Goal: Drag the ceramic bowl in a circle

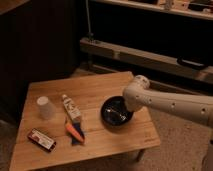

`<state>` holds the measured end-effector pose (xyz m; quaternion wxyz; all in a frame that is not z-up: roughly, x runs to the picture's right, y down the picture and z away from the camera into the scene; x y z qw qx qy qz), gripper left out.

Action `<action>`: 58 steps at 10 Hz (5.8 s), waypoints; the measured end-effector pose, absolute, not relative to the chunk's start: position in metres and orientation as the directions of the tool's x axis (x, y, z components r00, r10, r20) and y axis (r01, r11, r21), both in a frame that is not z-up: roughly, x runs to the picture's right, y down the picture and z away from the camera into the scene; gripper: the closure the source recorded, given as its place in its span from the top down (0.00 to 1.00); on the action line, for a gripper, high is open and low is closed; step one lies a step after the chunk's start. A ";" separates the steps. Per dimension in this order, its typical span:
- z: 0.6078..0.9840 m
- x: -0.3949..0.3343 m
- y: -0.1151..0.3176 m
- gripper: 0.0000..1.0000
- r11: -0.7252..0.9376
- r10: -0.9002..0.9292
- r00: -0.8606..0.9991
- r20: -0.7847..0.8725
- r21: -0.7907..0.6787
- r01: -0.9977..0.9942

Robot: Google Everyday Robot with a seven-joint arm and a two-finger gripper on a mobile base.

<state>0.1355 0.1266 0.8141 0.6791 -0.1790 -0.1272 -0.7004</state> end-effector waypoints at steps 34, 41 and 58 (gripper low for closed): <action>0.713 0.199 0.237 0.00 -0.069 -0.920 -0.029 0.390 -0.089 0.994; 0.833 0.288 0.135 0.00 0.100 -0.911 0.194 0.364 -0.261 0.960; 0.708 0.090 0.236 0.00 -0.228 -0.915 -0.227 0.334 0.039 0.973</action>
